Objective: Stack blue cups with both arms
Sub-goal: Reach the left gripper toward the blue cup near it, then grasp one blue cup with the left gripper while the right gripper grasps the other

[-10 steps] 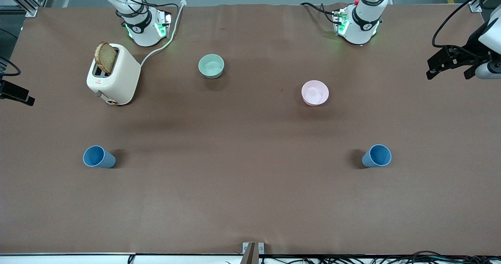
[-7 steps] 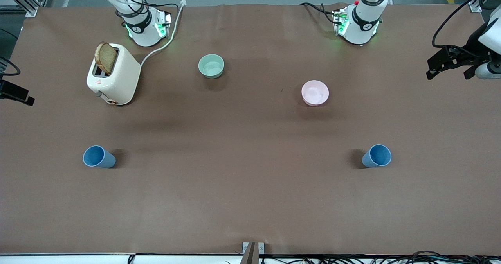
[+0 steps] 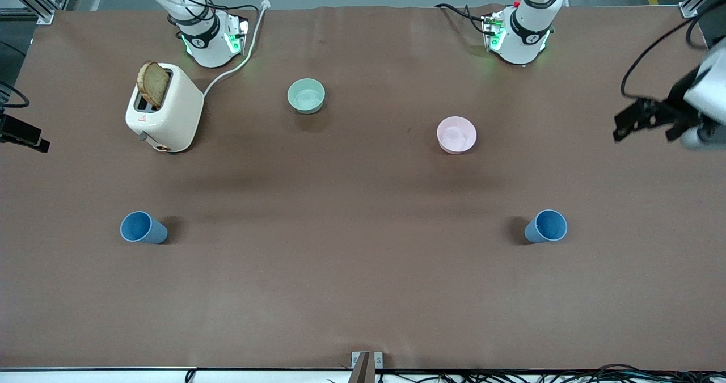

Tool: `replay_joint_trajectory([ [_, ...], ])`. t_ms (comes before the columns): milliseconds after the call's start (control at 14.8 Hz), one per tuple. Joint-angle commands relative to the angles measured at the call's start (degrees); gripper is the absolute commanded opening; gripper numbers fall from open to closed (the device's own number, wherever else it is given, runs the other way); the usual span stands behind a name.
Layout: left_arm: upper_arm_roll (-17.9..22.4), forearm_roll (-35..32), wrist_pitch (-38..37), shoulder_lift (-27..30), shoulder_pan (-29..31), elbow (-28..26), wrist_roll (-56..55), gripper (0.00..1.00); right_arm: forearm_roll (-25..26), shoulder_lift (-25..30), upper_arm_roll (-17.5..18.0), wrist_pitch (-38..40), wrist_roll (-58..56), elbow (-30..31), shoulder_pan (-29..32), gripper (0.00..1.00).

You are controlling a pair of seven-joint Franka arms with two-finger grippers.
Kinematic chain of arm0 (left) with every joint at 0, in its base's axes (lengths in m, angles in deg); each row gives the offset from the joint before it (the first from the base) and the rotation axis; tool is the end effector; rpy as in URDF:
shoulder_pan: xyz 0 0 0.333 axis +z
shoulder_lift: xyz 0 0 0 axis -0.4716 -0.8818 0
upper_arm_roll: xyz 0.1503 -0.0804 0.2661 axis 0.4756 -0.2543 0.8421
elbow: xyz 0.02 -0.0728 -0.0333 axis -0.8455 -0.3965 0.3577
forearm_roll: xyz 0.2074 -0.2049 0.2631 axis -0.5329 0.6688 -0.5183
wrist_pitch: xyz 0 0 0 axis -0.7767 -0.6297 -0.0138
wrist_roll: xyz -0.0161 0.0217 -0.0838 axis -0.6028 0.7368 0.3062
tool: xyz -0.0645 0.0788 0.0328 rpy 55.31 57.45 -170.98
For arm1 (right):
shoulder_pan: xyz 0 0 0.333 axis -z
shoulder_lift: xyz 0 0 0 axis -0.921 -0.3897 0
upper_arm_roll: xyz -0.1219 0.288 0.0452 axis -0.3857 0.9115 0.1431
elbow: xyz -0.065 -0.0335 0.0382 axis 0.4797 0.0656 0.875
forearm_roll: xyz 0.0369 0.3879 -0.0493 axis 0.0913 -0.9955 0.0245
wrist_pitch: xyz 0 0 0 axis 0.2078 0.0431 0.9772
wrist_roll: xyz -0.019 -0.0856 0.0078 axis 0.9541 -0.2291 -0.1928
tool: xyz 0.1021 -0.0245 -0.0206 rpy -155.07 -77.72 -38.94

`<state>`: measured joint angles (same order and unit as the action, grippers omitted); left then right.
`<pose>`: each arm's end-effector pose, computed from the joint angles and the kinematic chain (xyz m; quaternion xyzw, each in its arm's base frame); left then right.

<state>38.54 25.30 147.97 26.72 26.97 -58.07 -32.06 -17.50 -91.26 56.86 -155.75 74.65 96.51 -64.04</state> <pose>0.5983 -0.0417 0.5897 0.9993 -0.0057 0.0370 0.0021 0.5893 -0.0791 0.6311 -0.9994 0.0284 0.0177 0.0010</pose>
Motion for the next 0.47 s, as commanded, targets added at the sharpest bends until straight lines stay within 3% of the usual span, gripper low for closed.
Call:
replay_joint_trajectory([
  [0,0.11,-0.35,10.9,-8.47,1.69,-0.8,-0.24,1.0,-0.21,0.0,0.1,0.52,-0.18,-0.39,0.14,1.0],
  [271,0.11,-0.35,18.32,-18.05,3.02,-2.31,-0.06,1.0,-0.65,-1.49,-0.17,-2.98,-0.62,1.18,0.49,1.0],
  [406,0.11,0.09,19.55,-22.1,2.84,-2.22,-0.24,1.0,-0.65,-2.81,-0.17,-11.29,-0.89,7.74,1.71,1.0],
])
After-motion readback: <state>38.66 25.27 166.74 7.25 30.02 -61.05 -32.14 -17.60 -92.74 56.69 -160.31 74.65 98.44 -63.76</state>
